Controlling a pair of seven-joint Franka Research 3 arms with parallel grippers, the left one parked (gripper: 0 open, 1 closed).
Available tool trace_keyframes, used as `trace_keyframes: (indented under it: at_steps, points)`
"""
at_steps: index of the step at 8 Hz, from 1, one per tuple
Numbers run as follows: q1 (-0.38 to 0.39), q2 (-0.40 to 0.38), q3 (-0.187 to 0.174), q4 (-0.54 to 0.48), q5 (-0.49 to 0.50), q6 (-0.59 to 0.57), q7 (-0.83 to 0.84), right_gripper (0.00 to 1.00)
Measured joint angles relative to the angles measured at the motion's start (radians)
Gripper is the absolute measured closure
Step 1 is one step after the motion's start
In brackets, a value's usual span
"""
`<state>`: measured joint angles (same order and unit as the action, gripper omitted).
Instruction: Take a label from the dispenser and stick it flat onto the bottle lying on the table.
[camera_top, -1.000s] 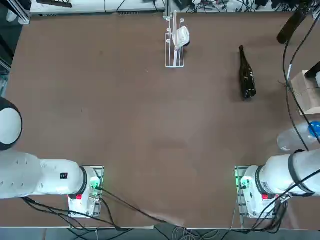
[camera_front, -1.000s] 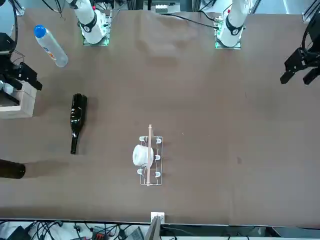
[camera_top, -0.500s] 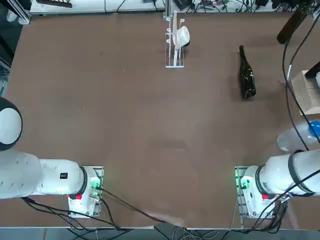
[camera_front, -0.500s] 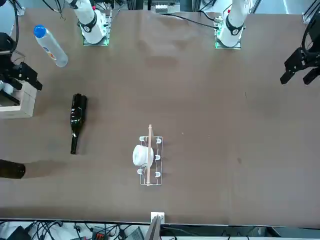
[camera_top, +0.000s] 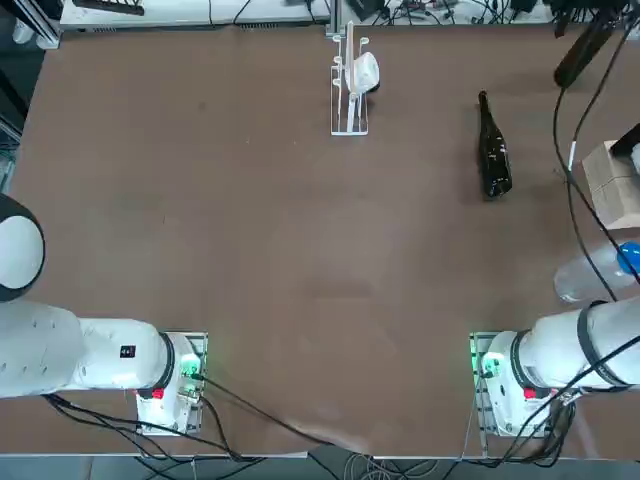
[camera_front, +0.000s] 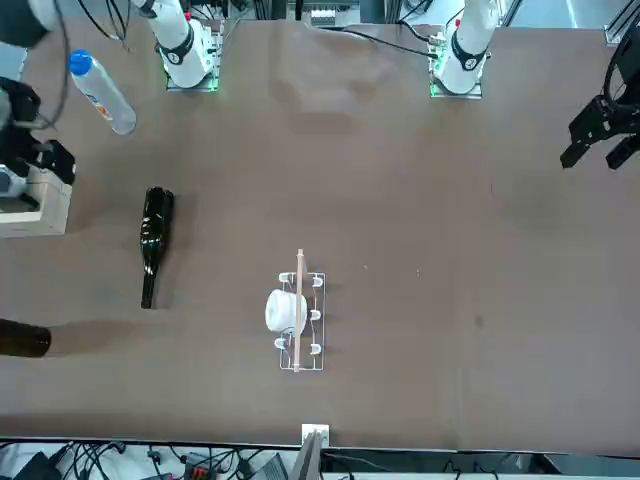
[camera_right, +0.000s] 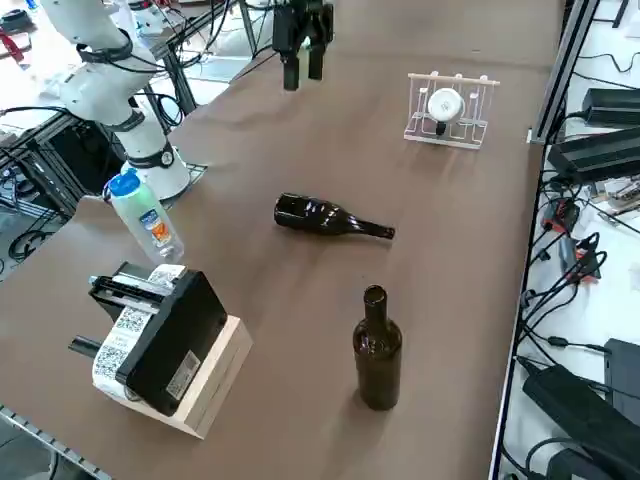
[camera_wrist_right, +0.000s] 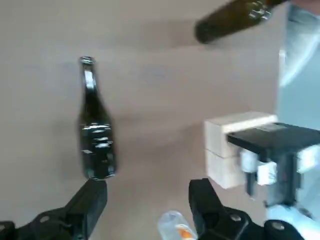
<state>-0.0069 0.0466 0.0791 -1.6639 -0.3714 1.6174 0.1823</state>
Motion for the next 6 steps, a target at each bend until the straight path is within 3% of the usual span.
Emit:
trace_keyframes:
  at_steps: [3,6]
  points:
    - [0.017,0.023,-0.003,-0.152,-0.246,0.033,0.101,0.0]
    - [0.016,0.062,-0.006,-0.27,-0.432,0.037,0.35,0.0]
